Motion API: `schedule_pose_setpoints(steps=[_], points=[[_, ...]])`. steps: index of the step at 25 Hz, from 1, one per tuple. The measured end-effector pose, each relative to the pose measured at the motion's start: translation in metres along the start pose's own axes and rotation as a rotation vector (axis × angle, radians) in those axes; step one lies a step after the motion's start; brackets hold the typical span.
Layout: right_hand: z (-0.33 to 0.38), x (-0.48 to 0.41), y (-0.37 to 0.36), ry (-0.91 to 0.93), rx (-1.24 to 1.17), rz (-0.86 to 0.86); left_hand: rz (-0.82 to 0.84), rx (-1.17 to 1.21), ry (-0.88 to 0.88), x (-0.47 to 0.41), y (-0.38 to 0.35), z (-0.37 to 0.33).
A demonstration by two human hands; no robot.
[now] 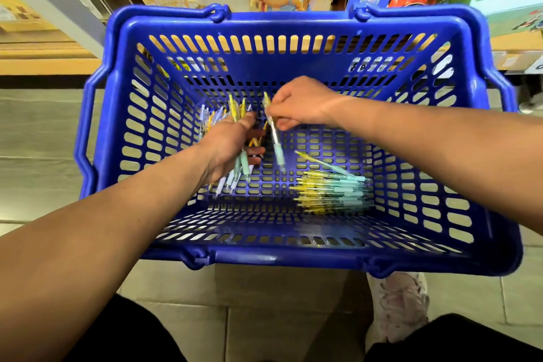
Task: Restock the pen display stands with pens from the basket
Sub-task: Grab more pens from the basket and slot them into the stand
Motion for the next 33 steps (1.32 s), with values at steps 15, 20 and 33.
schedule_pose_setpoints(steps=[15,20,33], points=[[-0.080,0.023,-0.018,-0.245,0.832,0.159,-0.042,-0.103,0.004,0.004,0.010,0.001],[-0.089,0.027,-0.029,-0.221,0.868,0.209,-0.035,-0.049,0.019,0.007,0.009,0.000],[0.015,0.007,-0.049,0.031,-0.349,0.122,-0.025,0.102,-0.006,0.006,0.011,-0.002]])
Point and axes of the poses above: each hand's wrist, its own x-axis away from the middle knuckle, its own y-axis out of the back of the hand, z = x × y, the point moved 8 cm from there along -x, towards the middle knuckle, and after that the axes turned 5 degrees about y, right-handed, at the moved point
